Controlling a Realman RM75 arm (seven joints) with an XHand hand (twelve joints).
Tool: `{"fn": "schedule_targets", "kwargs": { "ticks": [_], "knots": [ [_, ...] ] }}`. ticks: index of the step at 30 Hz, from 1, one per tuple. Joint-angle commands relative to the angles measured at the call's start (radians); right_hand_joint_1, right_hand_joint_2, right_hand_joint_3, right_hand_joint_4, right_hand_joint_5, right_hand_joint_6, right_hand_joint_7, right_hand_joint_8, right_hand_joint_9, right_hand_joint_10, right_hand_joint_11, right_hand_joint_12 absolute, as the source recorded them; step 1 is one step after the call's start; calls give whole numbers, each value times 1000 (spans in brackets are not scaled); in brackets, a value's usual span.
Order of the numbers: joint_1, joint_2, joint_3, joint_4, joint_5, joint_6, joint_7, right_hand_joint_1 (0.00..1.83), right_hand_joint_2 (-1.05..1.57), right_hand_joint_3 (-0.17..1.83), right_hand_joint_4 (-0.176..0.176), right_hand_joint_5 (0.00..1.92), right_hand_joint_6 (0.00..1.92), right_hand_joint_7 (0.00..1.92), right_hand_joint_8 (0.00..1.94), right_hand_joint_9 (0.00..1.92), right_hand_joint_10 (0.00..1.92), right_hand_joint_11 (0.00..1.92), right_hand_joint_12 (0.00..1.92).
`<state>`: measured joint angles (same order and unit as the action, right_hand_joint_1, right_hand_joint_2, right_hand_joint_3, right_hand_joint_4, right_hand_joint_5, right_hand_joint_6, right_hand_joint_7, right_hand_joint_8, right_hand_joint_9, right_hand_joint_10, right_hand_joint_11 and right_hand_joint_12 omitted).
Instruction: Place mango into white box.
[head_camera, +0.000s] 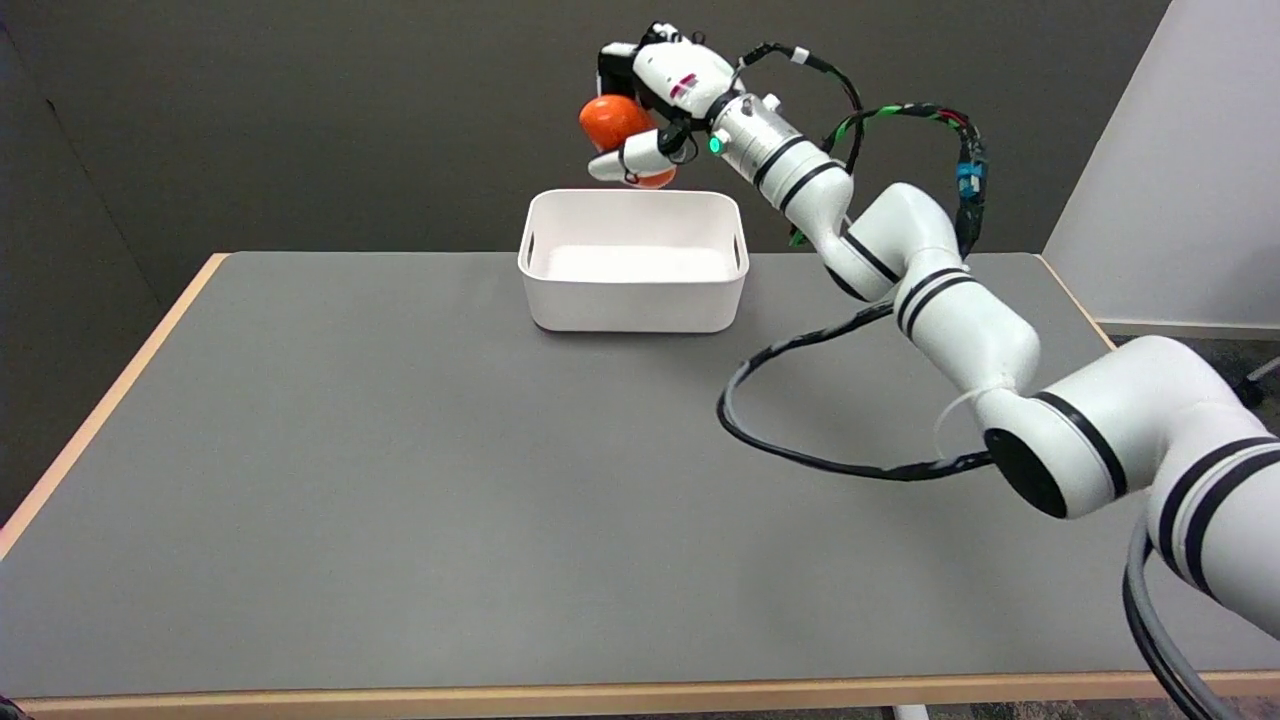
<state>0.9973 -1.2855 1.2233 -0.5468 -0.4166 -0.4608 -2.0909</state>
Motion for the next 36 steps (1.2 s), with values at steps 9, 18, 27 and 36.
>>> {"fn": "schedule_targets", "kwargs": {
  "ticks": [9,18,27,36],
  "knots": [
    [106,-89,226,292,468,6,-136,1013,1336,224,-50,364,1795,568,1843,405,1921,-1,1921],
    [106,-102,126,301,468,27,-136,1016,1338,218,-50,360,1800,571,1839,400,1921,-1,1921],
    [93,-100,101,293,466,27,-136,1021,1340,210,-55,356,1802,577,1835,393,1921,-1,1921],
    [85,-85,6,248,466,118,-135,502,480,791,51,-1,-1,-1,-1,-1,-1,-1,698]
  ]
}}
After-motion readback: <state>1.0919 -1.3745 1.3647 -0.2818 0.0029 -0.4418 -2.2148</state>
